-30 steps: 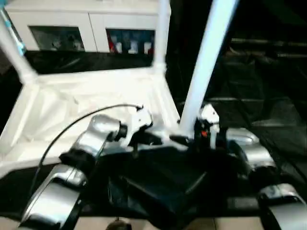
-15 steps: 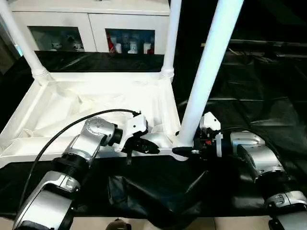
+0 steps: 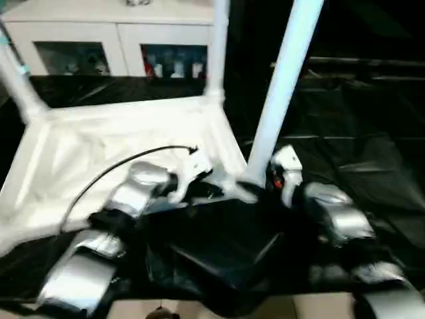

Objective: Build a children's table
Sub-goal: Rotate leg to tighten

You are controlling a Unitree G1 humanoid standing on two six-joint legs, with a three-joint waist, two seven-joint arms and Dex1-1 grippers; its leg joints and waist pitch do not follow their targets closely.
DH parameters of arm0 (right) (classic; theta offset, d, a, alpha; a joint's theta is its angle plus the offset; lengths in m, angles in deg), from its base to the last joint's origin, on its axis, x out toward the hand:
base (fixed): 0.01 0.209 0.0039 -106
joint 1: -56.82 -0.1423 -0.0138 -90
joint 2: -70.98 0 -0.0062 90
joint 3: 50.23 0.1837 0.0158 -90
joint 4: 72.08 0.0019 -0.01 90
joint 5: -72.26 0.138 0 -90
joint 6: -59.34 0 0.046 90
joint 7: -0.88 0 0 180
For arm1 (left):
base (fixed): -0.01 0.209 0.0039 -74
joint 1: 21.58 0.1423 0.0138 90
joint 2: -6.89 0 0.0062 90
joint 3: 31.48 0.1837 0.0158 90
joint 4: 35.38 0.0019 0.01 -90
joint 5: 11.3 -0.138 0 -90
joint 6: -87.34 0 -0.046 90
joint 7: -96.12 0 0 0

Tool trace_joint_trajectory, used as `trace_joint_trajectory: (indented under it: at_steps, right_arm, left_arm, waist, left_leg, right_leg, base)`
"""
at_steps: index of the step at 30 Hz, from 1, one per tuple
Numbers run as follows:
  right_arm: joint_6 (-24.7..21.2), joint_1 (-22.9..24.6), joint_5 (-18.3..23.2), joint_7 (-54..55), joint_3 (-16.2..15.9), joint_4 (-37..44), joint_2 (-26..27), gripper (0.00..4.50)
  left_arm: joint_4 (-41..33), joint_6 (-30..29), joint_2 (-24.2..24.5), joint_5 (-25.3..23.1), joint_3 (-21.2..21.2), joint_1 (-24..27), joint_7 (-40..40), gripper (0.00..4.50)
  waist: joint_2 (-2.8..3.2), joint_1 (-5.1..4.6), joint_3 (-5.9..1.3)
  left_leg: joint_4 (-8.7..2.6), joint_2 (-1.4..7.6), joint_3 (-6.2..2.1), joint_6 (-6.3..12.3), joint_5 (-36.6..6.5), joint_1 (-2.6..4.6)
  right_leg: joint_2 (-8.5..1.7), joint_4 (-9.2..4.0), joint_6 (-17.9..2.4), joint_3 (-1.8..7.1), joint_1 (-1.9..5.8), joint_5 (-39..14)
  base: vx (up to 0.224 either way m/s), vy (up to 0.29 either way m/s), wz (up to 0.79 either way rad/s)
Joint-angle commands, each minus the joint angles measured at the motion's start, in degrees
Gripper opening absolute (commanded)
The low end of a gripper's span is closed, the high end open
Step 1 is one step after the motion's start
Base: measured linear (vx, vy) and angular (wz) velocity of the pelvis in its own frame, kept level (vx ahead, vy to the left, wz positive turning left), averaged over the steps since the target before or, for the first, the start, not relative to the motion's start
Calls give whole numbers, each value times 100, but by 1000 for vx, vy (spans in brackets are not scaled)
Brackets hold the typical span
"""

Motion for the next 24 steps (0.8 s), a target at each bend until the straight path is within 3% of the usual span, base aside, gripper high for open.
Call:
trace_joint_trajectory:
  at_steps: [1,3,5,6,9,11,15,20,24]
  right_arm:
    - [-244,60,-41,723,128,-526,92,274]
    - [-73,-254,60,1482,357,-1014,474,274]
    - [91,-344,42,1436,316,-1096,603,274]
    - [101,-350,39,1429,313,-1099,610,330]
    - [297,-511,-10,1297,309,-1198,773,351]
    - [519,-577,-149,1110,144,-1172,726,388]
    - [678,-552,-203,190,-89,-999,501,388]
    - [656,-263,-143,-1322,-380,-428,-173,388]
    - [632,-90,-102,-2136,-507,-74,-566,388]
  left_arm:
    - [111,-81,-86,17,-218,-273,559,0]
    - [504,-40,-384,-35,-286,-566,1162,0]
    - [571,-3,-470,-54,-273,-613,1237,0]
    - [575,1,-475,-55,-271,-615,1238,0]
    - [696,146,-556,-72,-257,-653,1240,0]
    - [686,314,-545,-44,-262,-622,1122,0]
    - [660,499,-439,-10,-186,-543,716,0]
    - [449,703,-162,60,-74,-335,-63,0]
    - [247,900,26,143,7,-169,-677,0]
  waist:
    - [36,-46,-362]
    - [64,-42,-387]
    - [37,-36,-397]
    - [47,-17,-411]
    - [43,-16,-431]
    - [26,-10,-433]
    - [0,-8,-423]
    - [1,57,-439]
    - [13,73,-457]
  left_leg:
    - [-454,204,-158,-205,-1540,198]
    - [-436,188,-144,-150,-1409,174]
    - [-435,184,-146,-139,-1355,179]
    - [-431,193,-147,-71,-1247,158]
    - [-417,189,-138,47,-1014,131]
    - [-410,194,-133,148,-956,128]
    - [-399,189,-126,254,-983,111]
    - [-370,213,-121,413,-746,106]
    - [-341,231,-104,568,-682,93]
  right_leg:
    - [-511,-537,-1081,279,144,-1837]
    - [-517,-511,-1142,288,158,-1442]
    - [-500,-504,-1162,273,177,-1289]
    - [-507,-479,-1190,273,200,-1044]
    - [-489,-409,-1298,267,227,-477]
    - [-505,-395,-1381,264,241,-337]
    - [-511,-410,-1390,264,266,-470]
    - [-486,-374,-1419,248,289,-168]
    - [-489,-319,-1569,246,258,140]
  base:
    - [0,0,0]
    - [0,0,0]
    - [0,0,0]
    - [0,0,0]
    - [0,0,0]
    - [0,0,0]
    - [0,0,0]
    - [0,0,0]
    - [0,0,0]
